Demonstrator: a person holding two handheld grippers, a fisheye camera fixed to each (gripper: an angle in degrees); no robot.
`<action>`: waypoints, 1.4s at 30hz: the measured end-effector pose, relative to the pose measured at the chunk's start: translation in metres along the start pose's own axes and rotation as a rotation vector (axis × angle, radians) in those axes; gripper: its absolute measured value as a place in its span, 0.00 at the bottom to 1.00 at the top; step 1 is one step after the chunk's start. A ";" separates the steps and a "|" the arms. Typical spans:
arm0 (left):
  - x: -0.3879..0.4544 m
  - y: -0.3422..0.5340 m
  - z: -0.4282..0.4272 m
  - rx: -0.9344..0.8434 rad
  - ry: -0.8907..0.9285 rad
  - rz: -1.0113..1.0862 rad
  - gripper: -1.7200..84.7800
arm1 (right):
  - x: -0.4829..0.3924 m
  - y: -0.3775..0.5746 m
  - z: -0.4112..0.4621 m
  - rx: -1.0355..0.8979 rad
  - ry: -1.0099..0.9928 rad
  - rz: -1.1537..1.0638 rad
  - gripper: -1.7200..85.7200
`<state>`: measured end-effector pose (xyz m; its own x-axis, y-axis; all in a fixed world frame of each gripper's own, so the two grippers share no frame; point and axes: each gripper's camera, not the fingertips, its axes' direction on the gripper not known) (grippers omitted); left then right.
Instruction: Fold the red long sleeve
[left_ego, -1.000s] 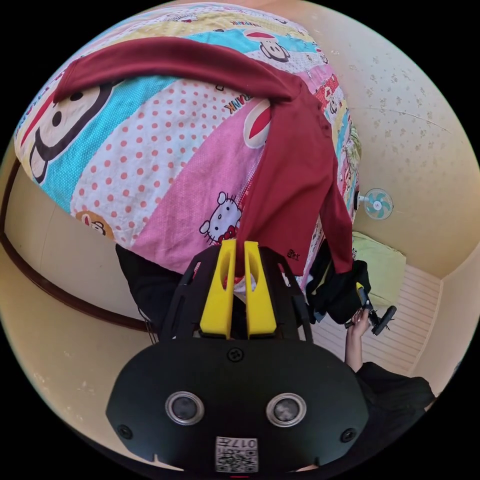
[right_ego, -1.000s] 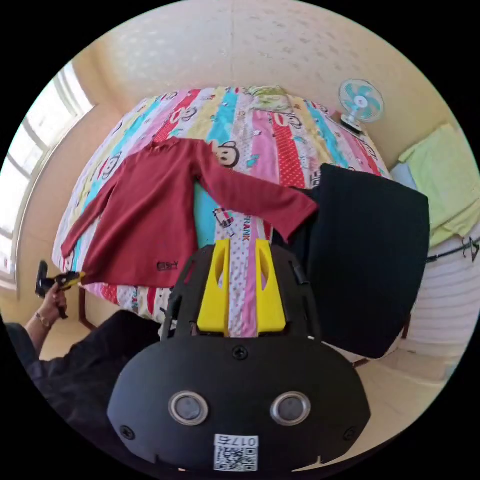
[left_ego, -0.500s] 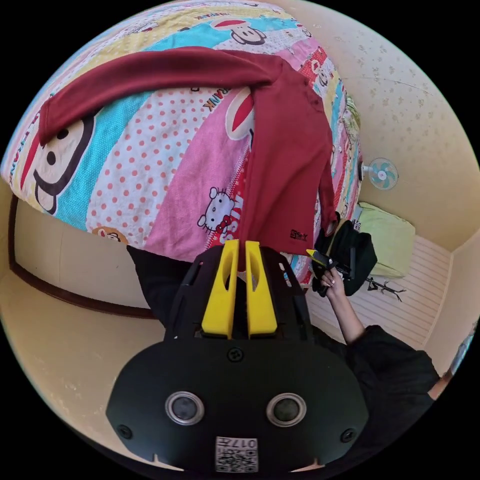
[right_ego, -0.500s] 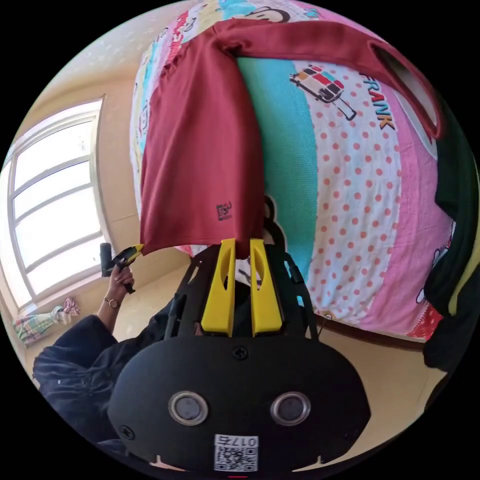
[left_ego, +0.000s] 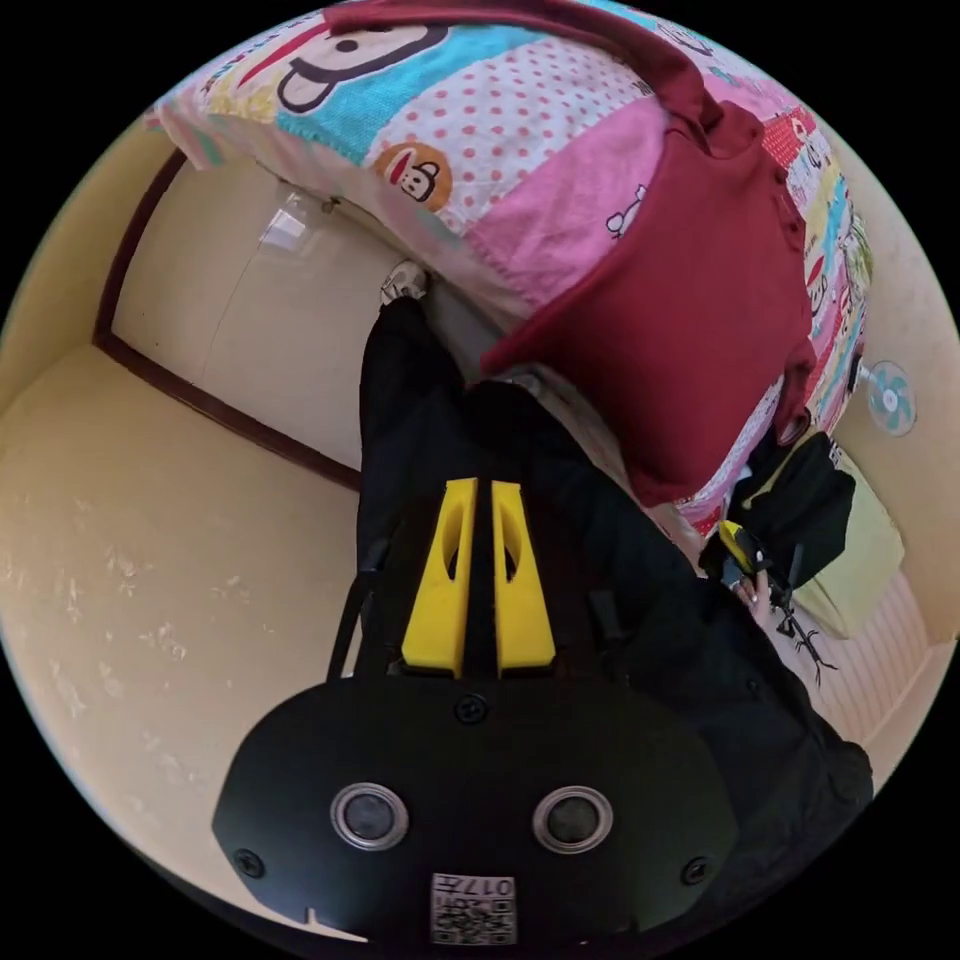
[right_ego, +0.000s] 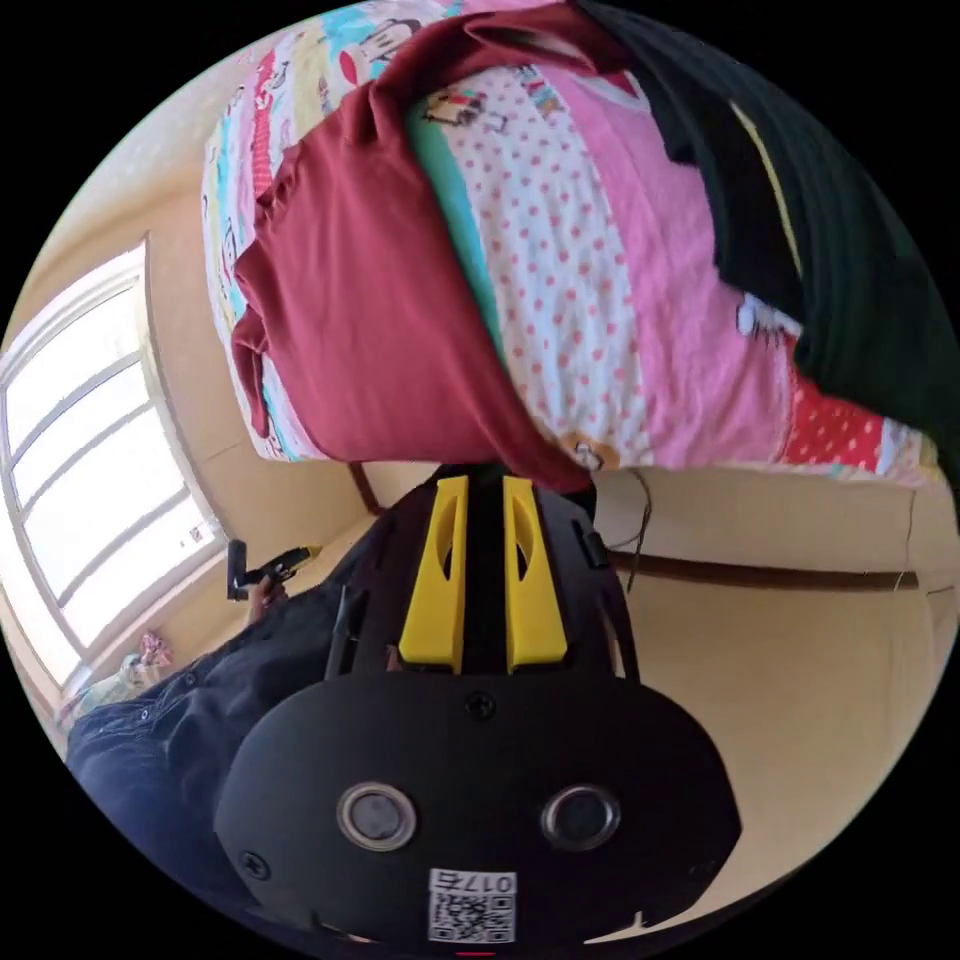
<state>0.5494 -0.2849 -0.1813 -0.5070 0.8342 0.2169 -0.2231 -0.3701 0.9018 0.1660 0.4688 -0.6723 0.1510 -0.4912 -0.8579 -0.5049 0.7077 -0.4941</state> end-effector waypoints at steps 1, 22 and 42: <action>0.005 0.004 -0.004 0.008 -0.017 0.011 0.05 | -0.016 -0.022 -0.022 0.085 0.102 -0.040 0.13; -0.003 0.030 -0.069 0.157 0.059 -0.013 0.04 | -0.088 -0.192 -0.132 0.376 0.425 -0.137 0.04; -0.166 -0.175 -0.125 0.560 0.777 -0.514 0.15 | -0.058 -0.042 -0.295 0.726 -0.068 0.195 0.03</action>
<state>0.5683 -0.4096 -0.4223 -0.8937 0.2766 -0.3533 -0.2476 0.3527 0.9024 -0.0724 0.3176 -0.5597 0.1800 -0.3070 -0.9345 0.1551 0.9470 -0.2812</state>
